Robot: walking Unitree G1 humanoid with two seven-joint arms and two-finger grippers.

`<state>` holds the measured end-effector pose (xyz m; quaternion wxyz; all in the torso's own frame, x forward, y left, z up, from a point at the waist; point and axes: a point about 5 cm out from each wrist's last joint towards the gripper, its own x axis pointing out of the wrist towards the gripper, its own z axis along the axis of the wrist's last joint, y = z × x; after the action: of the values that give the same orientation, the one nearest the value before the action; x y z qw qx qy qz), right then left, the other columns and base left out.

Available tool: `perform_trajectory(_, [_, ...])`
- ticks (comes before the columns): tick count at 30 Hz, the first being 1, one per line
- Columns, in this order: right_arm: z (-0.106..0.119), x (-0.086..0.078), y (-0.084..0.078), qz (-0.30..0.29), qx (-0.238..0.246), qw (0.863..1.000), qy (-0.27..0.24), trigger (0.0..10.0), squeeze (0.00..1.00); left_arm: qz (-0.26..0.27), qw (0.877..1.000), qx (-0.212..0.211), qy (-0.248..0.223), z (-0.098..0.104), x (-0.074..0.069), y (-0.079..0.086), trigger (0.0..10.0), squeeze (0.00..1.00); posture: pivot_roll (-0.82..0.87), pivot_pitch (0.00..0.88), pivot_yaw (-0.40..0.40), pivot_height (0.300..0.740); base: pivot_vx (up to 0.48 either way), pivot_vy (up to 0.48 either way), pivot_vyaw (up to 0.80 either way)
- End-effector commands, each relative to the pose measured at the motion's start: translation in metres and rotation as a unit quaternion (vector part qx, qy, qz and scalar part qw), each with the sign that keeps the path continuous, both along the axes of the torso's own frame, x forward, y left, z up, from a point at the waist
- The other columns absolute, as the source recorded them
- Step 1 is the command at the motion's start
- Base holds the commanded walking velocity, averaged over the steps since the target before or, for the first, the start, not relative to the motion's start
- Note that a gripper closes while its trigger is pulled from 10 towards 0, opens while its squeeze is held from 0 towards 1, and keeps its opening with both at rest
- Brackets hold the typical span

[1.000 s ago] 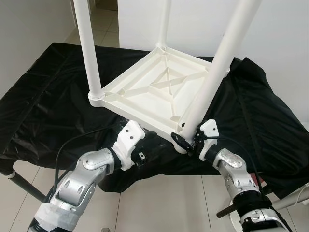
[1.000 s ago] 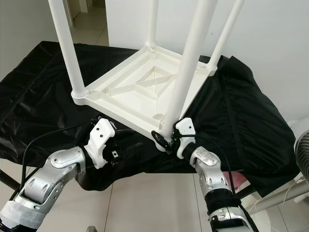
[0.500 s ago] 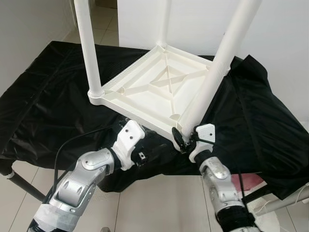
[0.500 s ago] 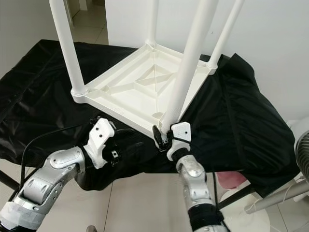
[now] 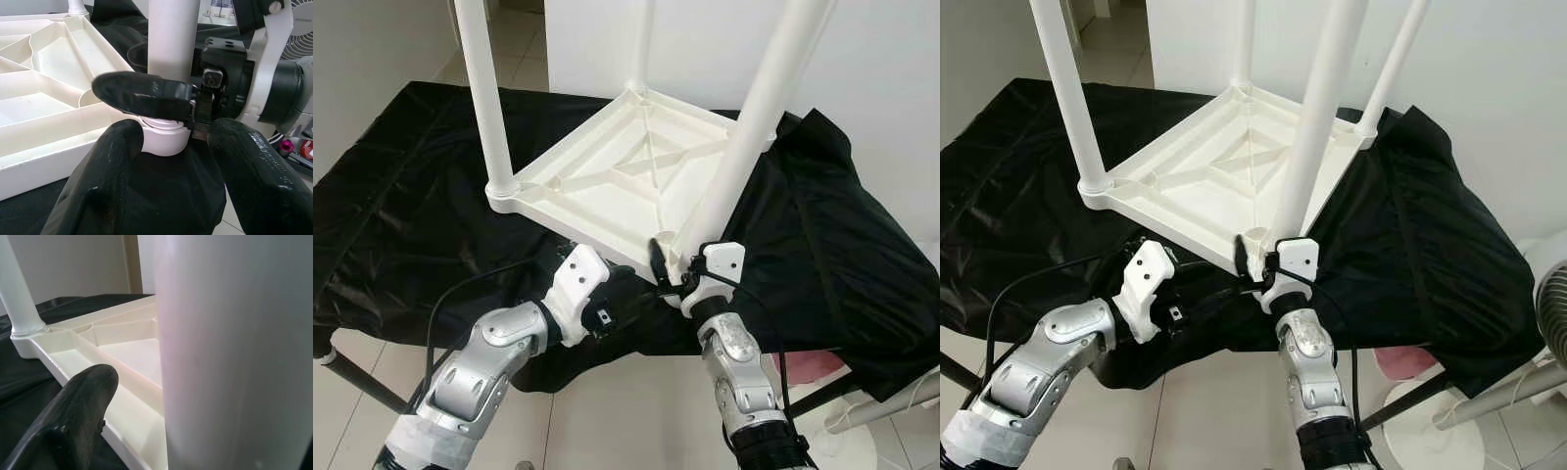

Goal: Building children table

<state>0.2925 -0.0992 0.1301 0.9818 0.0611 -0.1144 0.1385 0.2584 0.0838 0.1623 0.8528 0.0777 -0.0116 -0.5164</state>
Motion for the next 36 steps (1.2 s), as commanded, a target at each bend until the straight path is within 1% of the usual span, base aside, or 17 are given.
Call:
perform_trajectory(1, [-0.004,-0.002,-0.002,0.014,-0.005,1.0,0.009,10.0,0.0,-0.006,1.0,0.002,0.004,-0.001,-0.001,-0.002,10.0,0.0,0.03,0.05,-0.083,0.74,0.0,0.0,0.0])
perform_trajectory(5, [-0.004,-0.001,-0.006,0.024,-0.013,1.0,0.009,10.0,0.0,-0.006,1.0,0.001,0.004,-0.001,-0.001,-0.002,10.0,0.0,0.03,0.051,-0.085,0.74,0.0,0.0,0.0])
perform_trajectory(7, [-0.004,-0.001,-0.012,0.031,-0.022,0.999,0.006,10.0,0.0,-0.005,1.0,0.001,0.004,-0.001,-0.001,-0.002,10.0,0.0,0.03,0.051,-0.085,0.74,0.0,0.0,0.0])
perform_trajectory(9, [-0.002,0.0,-0.024,0.038,-0.039,0.999,0.001,10.0,0.0,-0.003,1.0,0.002,0.004,-0.002,-0.001,-0.002,10.0,0.0,0.03,0.052,-0.086,0.74,0.0,0.0,0.0])
perform_trajectory(11, [-0.002,0.0,-0.024,0.038,-0.039,0.999,0.001,10.0,0.0,-0.003,1.0,0.002,0.004,-0.002,-0.001,-0.002,10.0,0.0,0.03,0.052,-0.086,0.74,0.0,0.0,0.0])
perform_trajectory(12, [-0.002,0.001,-0.029,0.044,-0.041,0.998,-0.001,10.0,0.0,0.0,1.0,-0.001,0.005,-0.001,-0.001,-0.002,10.0,0.0,0.03,0.054,-0.084,0.74,0.0,0.0,0.0])
perform_trajectory(13, [-0.002,0.001,-0.029,0.044,-0.041,0.998,-0.001,10.0,0.0,0.0,1.0,-0.001,0.005,-0.001,-0.001,-0.002,10.0,0.0,0.03,0.054,-0.084,0.74,0.0,0.0,0.0])
perform_trajectory(15, [-0.003,0.002,-0.037,0.056,-0.044,0.997,0.004,10.0,0.0,0.002,1.0,-0.026,0.009,0.004,0.0,-0.003,10.0,0.0,0.03,0.054,-0.089,0.74,0.0,0.0,0.0])
perform_trajectory(18, [-0.004,0.002,-0.039,0.061,-0.044,0.997,0.007,10.0,0.0,0.002,0.999,-0.033,0.011,0.006,0.001,-0.003,10.0,0.0,0.03,0.054,-0.089,0.74,0.0,0.0,0.0])
perform_trajectory(21, [-0.008,-0.001,-0.042,0.11,-0.062,0.992,0.014,10.0,0.0,-0.001,1.0,-0.022,0.012,0.002,-0.001,-0.003,10.0,0.0,0.02,0.052,-0.082,0.74,0.0,0.0,0.0])
perform_trajectory(27, [-0.01,0.002,-0.046,0.142,-0.082,0.986,0.015,10.0,0.0,-0.011,1.0,-0.016,0.005,0.002,-0.003,-0.004,10.0,0.0,0.02,0.049,-0.075,0.74,0.0,0.0,0.0])
perform_trajectory(28, [-0.01,0.005,-0.047,0.15,-0.091,0.984,0.015,9.4,0.0,-0.013,1.0,-0.015,0.006,0.001,-0.002,-0.004,10.0,0.0,0.01,0.046,-0.066,0.74,0.0,0.0,0.0])
perform_trajectory(32, [-0.009,0.008,-0.048,0.154,-0.097,0.983,0.016,9.1,0.0,-0.014,1.0,-0.013,0.007,0.001,-0.002,-0.005,10.0,0.0,0.02,0.044,-0.068,0.74,0.0,0.0,0.0])
perform_trajectory(33, [-0.007,0.019,-0.05,0.163,-0.113,0.98,0.017,8.1,0.0,-0.019,1.0,-0.012,0.008,0.001,-0.002,-0.007,10.0,0.0,0.02,0.038,-0.066,0.74,0.0,0.0,0.0])
perform_trajectory(34, [-0.007,0.019,-0.05,0.163,-0.113,0.98,0.017,8.1,0.0,-0.019,1.0,-0.012,0.008,0.001,-0.002,-0.007,10.0,0.0,0.02,0.038,-0.066,0.74,0.0,0.0,0.0])
perform_trajectory(35, [-0.006,0.023,-0.051,0.167,-0.119,0.979,0.018,8.7,0.0,-0.02,1.0,-0.012,0.009,0.0,-0.003,-0.008,10.0,0.0,0.02,0.036,-0.066,0.74,0.0,0.0,0.0])
perform_trajectory(36, [-0.006,0.023,-0.051,0.167,-0.119,0.979,0.018,8.7,0.0,-0.02,1.0,-0.012,0.009,0.0,-0.003,-0.008,10.0,0.0,0.02,0.036,-0.066,0.74,0.0,0.0,0.0])
